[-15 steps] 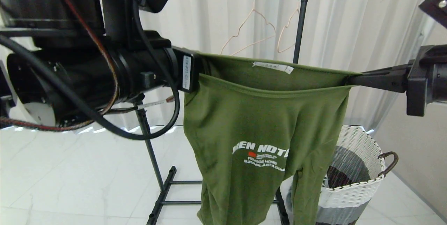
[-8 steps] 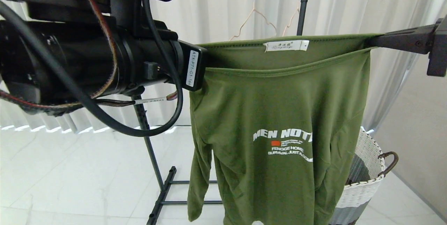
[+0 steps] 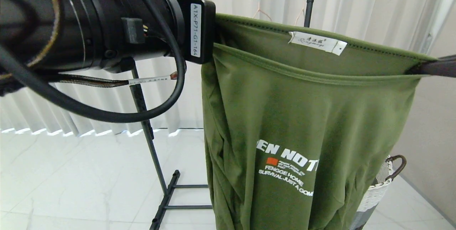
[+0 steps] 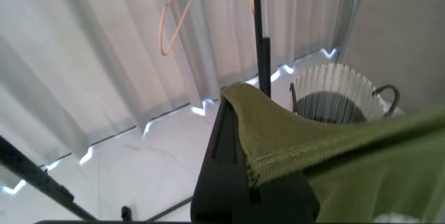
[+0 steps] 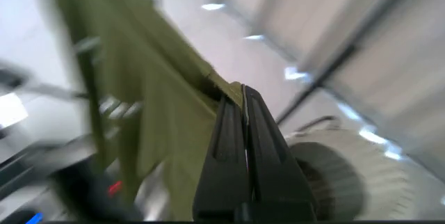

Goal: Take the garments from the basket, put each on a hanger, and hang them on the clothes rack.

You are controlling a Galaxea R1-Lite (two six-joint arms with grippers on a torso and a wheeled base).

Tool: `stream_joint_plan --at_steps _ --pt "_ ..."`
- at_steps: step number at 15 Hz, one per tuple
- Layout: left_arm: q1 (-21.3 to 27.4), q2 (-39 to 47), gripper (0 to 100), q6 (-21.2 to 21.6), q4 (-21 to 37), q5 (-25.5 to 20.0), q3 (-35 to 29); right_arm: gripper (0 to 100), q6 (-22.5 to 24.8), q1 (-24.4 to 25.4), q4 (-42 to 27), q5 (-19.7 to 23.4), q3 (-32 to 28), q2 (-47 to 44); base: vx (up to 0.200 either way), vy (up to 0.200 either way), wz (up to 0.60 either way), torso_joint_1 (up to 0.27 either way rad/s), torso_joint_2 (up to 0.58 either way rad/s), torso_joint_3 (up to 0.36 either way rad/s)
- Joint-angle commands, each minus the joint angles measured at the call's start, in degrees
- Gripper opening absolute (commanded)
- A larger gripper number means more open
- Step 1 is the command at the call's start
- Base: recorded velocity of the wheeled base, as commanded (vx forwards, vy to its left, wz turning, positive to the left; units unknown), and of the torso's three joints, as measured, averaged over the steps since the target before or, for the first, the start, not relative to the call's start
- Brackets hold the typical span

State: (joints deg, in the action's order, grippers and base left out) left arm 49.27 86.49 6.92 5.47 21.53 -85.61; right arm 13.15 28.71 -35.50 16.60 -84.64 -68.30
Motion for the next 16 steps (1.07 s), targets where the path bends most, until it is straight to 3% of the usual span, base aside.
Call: stream_joint_plan --at_steps 1,3,5,10,12,14,16 --pt "0.03 0.61 0 0.02 -0.55 0.00 -0.61 0 -0.06 3.55 -3.26 3.96 -0.18 4.23 0.000 0.000 0.00 0.000 0.00 0.000" --pt "0.03 1.05 0 0.11 -1.08 -0.08 -0.52 0 -0.23 10.14 -5.02 5.37 0.18 4.50 0.000 0.000 0.00 0.000 0.00 0.000" --pt "0.03 1.22 0 -0.33 -1.08 -0.17 -0.25 0 -3.40 14.18 -4.75 5.19 -0.09 4.23 0.000 0.000 0.00 0.000 0.00 0.000" --pt "0.12 0.78 0 -2.27 -0.02 -0.08 -0.25 0 -4.72 14.53 -5.02 4.49 0.09 5.29 0.000 0.000 0.00 0.000 0.00 0.000" --pt "0.21 -1.06 0 -4.29 6.30 0.00 -0.69 0 -4.63 13.48 -4.84 -0.70 0.09 4.32 0.000 0.000 0.00 0.000 0.00 0.000" --pt "2.58 -5.37 0 -7.45 17.47 -0.17 -0.69 0 -4.54 13.39 -4.75 -11.24 0.00 1.68 0.000 0.000 0.00 0.000 0.00 0.000" --pt "7.33 -10.20 0 -10.88 29.51 -0.87 -0.61 0 -4.63 13.39 -1.68 -16.87 0.09 -1.74 0.000 0.000 0.00 0.000 0.00 0.000"
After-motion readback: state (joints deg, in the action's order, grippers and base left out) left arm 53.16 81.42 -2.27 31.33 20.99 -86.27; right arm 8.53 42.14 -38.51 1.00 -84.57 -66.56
